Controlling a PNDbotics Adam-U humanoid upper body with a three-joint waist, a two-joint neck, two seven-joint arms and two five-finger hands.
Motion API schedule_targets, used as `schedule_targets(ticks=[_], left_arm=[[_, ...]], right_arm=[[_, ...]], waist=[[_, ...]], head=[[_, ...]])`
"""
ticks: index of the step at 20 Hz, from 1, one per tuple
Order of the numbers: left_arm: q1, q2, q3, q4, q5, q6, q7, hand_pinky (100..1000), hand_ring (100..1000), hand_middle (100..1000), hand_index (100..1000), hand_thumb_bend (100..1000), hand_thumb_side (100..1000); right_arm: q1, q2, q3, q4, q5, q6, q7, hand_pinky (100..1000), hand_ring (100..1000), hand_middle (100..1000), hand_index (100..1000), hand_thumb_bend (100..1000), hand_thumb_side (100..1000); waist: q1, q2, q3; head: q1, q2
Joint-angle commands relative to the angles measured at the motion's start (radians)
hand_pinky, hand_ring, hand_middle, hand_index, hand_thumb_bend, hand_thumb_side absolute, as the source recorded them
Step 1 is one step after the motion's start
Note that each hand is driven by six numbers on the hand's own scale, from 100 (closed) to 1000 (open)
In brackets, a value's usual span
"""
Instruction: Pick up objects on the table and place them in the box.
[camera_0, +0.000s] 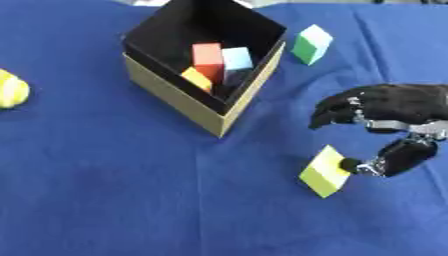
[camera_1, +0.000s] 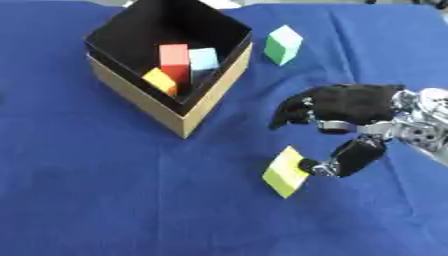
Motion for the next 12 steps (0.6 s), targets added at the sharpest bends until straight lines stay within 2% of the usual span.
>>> schedule_targets(ticks=[1,2,6,9,12], left_arm=[[-0.005,0.014,0.017,-0.018,0.000,-0.003,0.004,811,852,832,897,273,730],[-0.004,0.014,0.017,-0.018,0.000,-0.003,0.005,810,852,832,897,272,730],[-0.005,0.011,0.017,-0.018,0.000,-0.003,0.006,809,852,830,897,272,730],[-0.008,0.008,0.016,-0.018,0.003,-0.002,0.006,809,852,829,897,271,731],[-0.007,0.008,0.016,-0.018,0.002,-0.002,0.005,808,852,829,897,272,730]], right_arm=[[0.020,-0.022,-0.014,-0.013,0.009,0.016,0.016,898,950,869,926,400,144],[0.028,-0.021,-0.015,-0.013,0.006,0.022,0.022,900,953,872,926,438,106],[0.048,-0.017,-0.013,-0.013,0.017,0.017,0.038,902,955,878,932,441,105],[0.054,-0.008,-0.009,-0.013,0.033,0.023,0.039,899,954,879,934,413,126],[0.034,-0.004,-0.024,-0.013,0.022,0.022,0.000,896,946,872,933,397,106]], waist=[[0.001,-0.014,0.000],[0.001,-0.012,0.000],[0.005,-0.006,-0.001],[0.008,-0.001,-0.001],[0.012,0.000,-0.002]], head=[[0.006,0.004],[0.006,0.004],[0.006,0.003],[0.006,0.000],[0.006,0.003]])
